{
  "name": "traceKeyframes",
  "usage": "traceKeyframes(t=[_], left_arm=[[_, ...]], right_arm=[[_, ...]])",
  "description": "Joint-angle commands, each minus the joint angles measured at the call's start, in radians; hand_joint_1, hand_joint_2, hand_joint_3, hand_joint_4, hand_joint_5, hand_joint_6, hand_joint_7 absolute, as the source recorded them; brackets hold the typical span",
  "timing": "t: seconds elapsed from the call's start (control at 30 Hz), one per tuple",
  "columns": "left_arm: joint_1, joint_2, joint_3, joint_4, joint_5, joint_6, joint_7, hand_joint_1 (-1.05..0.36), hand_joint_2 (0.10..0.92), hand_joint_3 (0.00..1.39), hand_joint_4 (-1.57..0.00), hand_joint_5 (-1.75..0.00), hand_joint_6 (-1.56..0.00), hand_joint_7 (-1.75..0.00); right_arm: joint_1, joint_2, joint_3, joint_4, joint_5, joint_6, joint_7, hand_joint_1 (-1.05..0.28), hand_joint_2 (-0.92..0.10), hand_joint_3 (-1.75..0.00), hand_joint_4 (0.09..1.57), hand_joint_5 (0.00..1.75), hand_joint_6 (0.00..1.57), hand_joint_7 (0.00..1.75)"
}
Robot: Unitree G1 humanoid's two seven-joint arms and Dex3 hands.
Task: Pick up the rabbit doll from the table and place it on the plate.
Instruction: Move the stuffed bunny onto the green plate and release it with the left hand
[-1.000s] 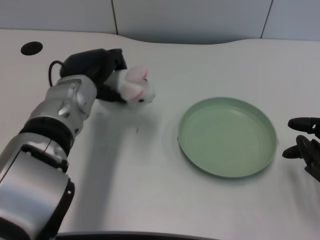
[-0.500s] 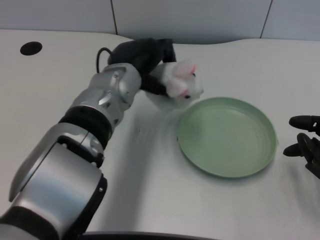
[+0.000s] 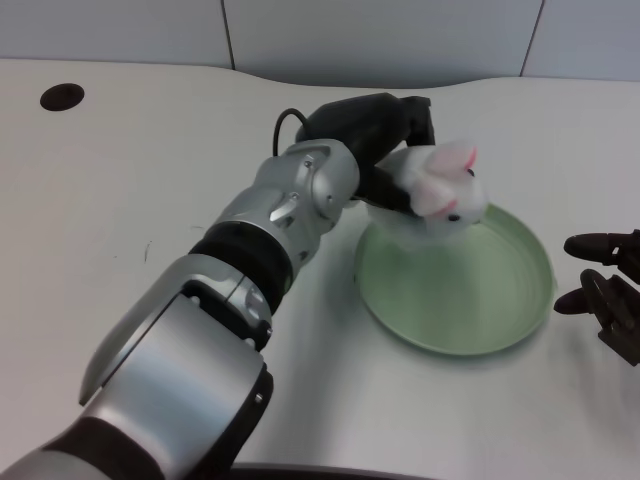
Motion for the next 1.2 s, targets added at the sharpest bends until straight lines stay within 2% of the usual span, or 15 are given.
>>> traceKeyframes(t=[0.03,0.1,0.2,0.27,0.3,0.37,0.57,0.67,0.7,0.73,0.87,0.9,0.93,1.03,1.2], left_arm=[[-0.026,-0.024,-0.007,0.002,0.001,0.011,-0.017,-0.19,0.886,0.03,-0.78,-1.75,-0.67,-1.75],[-0.022,-0.036,-0.014,0.003,0.007,0.017,-0.01,-0.21,0.881,0.02,-0.76,-1.75,-0.65,-1.7],[-0.01,-0.059,-0.033,0.005,0.022,0.031,0.013,-0.23,0.869,0.02,-0.66,-1.71,-0.65,-1.32],[-0.004,-0.066,-0.045,0.006,0.031,0.036,0.024,-0.22,0.864,0.01,-0.64,-1.7,-0.67,-1.19],[-0.002,-0.069,-0.052,0.006,0.035,0.039,0.031,-0.2,0.859,0.01,-0.65,-1.54,-0.68,-1.0],[0.005,-0.074,-0.059,0.008,0.041,0.042,0.037,-0.19,0.857,0.01,-0.66,-1.45,-0.71,-0.85],[0.018,-0.072,-0.072,0.013,0.051,0.034,0.031,-0.15,0.887,0.03,-0.54,-1.42,-0.65,-0.94],[0.019,-0.073,-0.081,0.014,0.059,0.036,0.04,-0.15,0.876,0.03,-0.61,-1.63,-0.65,-1.05],[0.02,-0.072,-0.083,0.014,0.061,0.03,0.044,-0.15,0.875,0.03,-0.72,-1.7,-0.59,-1.46],[0.021,-0.071,-0.085,0.014,0.062,0.026,0.047,-0.15,0.87,0.03,-0.76,-1.72,-0.56,-1.6],[0.005,-0.068,-0.105,0.016,0.076,0.036,0.011,-0.22,0.852,0.02,-0.82,-1.75,-0.55,-1.74],[-0.001,-0.066,-0.105,0.015,0.076,0.034,-0.007,-0.26,0.829,0.01,-0.7,-1.69,-0.47,-1.66],[-0.004,-0.064,-0.104,0.014,0.075,0.031,-0.017,-0.34,0.806,0.01,-0.61,-1.49,-0.47,-1.38],[-0.008,-0.058,-0.099,0.012,0.07,0.018,-0.051,-0.45,0.787,0.0,-0.42,-1.2,-0.44,-0.9],[-0.016,-0.051,-0.118,0.013,0.088,0.022,-0.078,-0.59,0.811,0.01,-0.18,-1.0,-0.32,-0.67]], right_arm=[[-0.005,-0.012,0.001,0.016,0.003,-0.032,0.016,-0.28,-0.92,-0.52,0.31,1.51,0.33,1.02],[-0.001,-0.009,0.002,0.01,0.003,-0.032,0.016,-0.28,-0.92,-0.52,0.29,1.52,0.33,1.02],[0.01,0.001,0.008,-0.018,0.002,-0.02,0.001,-0.26,-0.92,-0.52,0.27,1.5,0.33,1.02],[0.015,0.005,0.011,-0.031,0.007,-0.009,-0.003,-0.26,-0.92,-0.52,0.27,1.5,0.33,1.02],[0.018,0.008,0.012,-0.04,0.011,-0.002,-0.005,-0.26,-0.92,-0.53,0.26,1.49,0.32,1.02],[0.023,0.01,0.017,-0.056,0.01,0.012,-0.011,-0.26,-0.92,-0.53,0.26,1.48,0.32,1.02],[0.035,0.017,0.025,-0.088,0.008,0.037,-0.02,-0.27,-0.92,-0.53,0.27,1.49,0.32,1.03],[0.037,0.021,0.028,-0.094,0.002,0.038,-0.025,-0.26,-0.92,-0.53,0.27,1.49,0.32,1.03],[0.037,0.021,0.029,-0.094,-0.001,0.038,-0.027,-0.26,-0.92,-0.53,0.28,1.5,0.32,1.03],[0.037,0.021,0.029,-0.094,-0.002,0.037,-0.028,-0.27,-0.92,-0.52,0.28,1.51,0.32,1.03],[0.032,0.024,0.028,-0.093,0.009,0.048,-0.023,-0.26,-0.92,-0.53,0.28,1.53,0.32,1.04],[0.03,0.024,0.029,-0.091,0.006,0.046,-0.024,-0.26,-0.92,-0.53,0.26,1.52,0.32,1.04],[0.029,0.023,0.03,-0.089,0.003,0.045,-0.026,-0.26,-0.92,-0.54,0.27,1.49,0.32,1.04],[0.025,0.024,0.032,-0.085,-0.006,0.046,-0.035,-0.26,-0.92,-0.53,0.28,1.45,0.32,1.04],[0.024,0.027,0.035,-0.096,-0.003,0.06,-0.042,-0.26,-0.92,-0.53,0.3,1.45,0.32,1.04]])
